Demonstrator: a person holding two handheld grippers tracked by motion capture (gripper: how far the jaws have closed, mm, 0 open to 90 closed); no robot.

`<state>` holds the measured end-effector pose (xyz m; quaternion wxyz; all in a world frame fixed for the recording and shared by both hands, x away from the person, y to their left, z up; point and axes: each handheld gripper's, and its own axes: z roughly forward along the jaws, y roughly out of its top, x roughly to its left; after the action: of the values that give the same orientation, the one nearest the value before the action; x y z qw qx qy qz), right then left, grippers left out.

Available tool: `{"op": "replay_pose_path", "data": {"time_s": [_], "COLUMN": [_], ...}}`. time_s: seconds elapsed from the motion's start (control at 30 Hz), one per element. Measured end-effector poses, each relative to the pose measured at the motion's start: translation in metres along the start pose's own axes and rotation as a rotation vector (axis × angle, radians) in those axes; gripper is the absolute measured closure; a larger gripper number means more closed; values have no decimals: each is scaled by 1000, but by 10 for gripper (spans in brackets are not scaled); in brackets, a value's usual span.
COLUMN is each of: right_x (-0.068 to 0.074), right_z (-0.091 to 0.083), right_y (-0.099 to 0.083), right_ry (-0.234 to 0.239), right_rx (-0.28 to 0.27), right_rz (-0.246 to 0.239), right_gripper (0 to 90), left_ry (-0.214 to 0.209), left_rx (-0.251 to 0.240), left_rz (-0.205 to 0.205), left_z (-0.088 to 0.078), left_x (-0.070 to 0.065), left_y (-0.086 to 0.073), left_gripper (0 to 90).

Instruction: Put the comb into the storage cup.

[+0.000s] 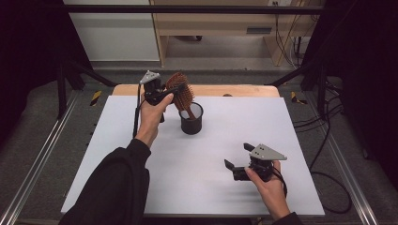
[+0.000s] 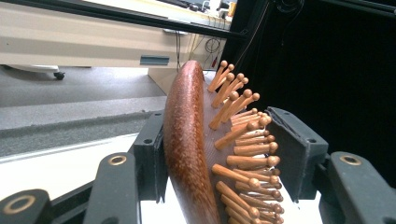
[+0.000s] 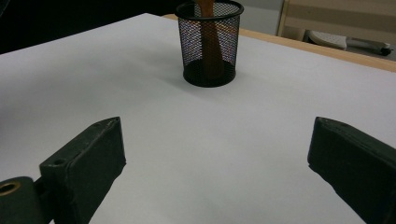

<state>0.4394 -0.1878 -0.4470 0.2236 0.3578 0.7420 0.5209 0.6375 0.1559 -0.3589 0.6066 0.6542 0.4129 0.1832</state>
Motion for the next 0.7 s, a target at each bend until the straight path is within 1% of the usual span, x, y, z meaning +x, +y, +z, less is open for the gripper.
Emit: {"op": "replay_pose_path", "data": {"time_s": [0.17, 0.37, 0.5, 0.7], "right_x": [0, 0, 0, 0], "right_z": [0, 0, 1, 0], "right_y": [0, 0, 0, 0], "right_ry": [1, 1, 3, 6], "right_rx": [2, 3, 6, 6], "right_rz": [1, 3, 1, 2], "right_gripper": [42, 41, 42, 41], "left_ry": [12, 11, 2, 6], "left_rx": [-6, -5, -4, -3], "left_rz": [-20, -20, -18, -18], "left_z": [1, 1, 1, 2], "left_x": [3, 5, 6, 8], "left_y": [-1, -1, -2, -2], "left_gripper": [431, 429, 427, 423]}}
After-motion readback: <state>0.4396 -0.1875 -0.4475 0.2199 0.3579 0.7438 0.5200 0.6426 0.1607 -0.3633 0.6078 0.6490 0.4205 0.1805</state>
